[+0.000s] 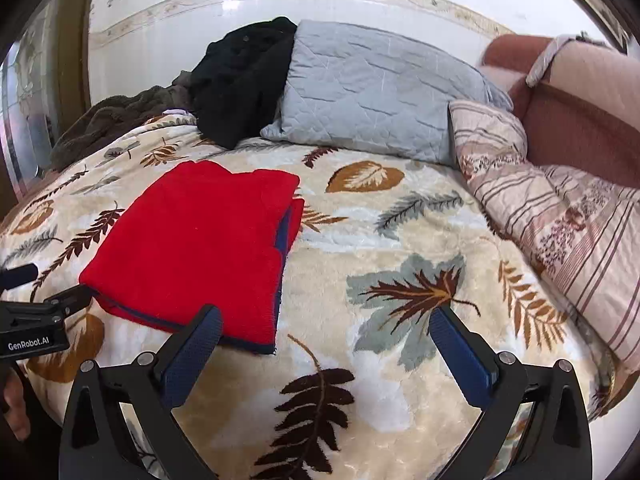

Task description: Fold small clothes

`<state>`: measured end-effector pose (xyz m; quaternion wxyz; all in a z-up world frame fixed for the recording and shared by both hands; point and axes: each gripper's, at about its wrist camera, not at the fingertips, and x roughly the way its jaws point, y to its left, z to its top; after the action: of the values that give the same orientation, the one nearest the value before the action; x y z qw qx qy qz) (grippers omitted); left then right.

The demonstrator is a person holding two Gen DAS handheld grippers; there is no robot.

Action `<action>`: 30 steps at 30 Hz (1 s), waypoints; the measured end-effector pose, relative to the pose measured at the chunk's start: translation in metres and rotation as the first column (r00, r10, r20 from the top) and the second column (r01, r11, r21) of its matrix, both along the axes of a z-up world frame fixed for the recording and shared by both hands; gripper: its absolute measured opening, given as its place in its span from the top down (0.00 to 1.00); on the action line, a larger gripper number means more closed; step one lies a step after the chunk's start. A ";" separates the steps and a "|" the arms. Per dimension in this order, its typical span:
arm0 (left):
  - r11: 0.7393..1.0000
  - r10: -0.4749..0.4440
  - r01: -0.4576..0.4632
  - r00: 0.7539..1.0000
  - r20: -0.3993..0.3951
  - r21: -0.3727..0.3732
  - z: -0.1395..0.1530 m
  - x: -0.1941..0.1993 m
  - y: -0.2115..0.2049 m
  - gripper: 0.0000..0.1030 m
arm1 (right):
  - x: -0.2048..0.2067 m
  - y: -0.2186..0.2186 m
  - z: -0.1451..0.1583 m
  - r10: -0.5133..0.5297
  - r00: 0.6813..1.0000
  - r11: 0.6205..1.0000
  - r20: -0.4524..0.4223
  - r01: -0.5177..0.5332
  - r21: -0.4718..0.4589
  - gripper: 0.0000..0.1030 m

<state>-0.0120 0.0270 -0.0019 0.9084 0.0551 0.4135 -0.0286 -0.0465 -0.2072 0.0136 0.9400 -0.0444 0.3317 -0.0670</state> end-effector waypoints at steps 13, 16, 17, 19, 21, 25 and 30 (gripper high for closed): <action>0.999 -0.044 0.044 0.997 -0.059 0.005 0.000 -0.006 -0.001 0.00 | 0.005 -0.020 -0.002 0.020 0.999 1.000 -0.039 -0.021 -0.012 0.00; 0.997 -0.078 0.079 0.995 -0.069 0.013 0.000 -0.013 -0.007 0.00 | 0.005 -0.024 -0.003 0.001 0.999 1.000 -0.042 -0.001 0.005 0.00; 0.995 -0.096 0.098 0.993 -0.065 0.022 0.001 -0.017 -0.009 0.00 | 0.004 -0.025 -0.003 -0.001 0.999 1.000 -0.040 0.002 0.010 0.00; 0.991 -0.127 0.129 0.990 -0.055 0.046 0.002 -0.024 -0.015 0.00 | 0.004 -0.026 -0.003 -0.006 0.999 1.000 -0.040 0.006 0.013 0.00; 0.985 -0.155 0.158 0.987 -0.049 0.070 0.002 -0.029 -0.020 0.00 | 0.005 -0.027 -0.004 -0.005 0.999 1.000 -0.044 0.006 0.015 0.00; 0.979 -0.183 0.187 0.982 -0.053 0.086 0.001 -0.032 -0.028 0.00 | 0.005 -0.027 -0.004 -0.006 0.999 1.000 -0.039 0.006 0.004 0.00; 0.981 -0.189 0.191 0.981 -0.050 0.034 0.007 -0.031 -0.032 0.00 | 0.004 -0.029 -0.005 -0.013 0.999 1.000 -0.037 0.013 0.005 0.00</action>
<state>-0.0432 -0.0047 0.0049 0.8905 0.1112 0.4277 -0.1084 -0.0426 -0.2367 0.0084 0.9332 -0.0410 0.3497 -0.0714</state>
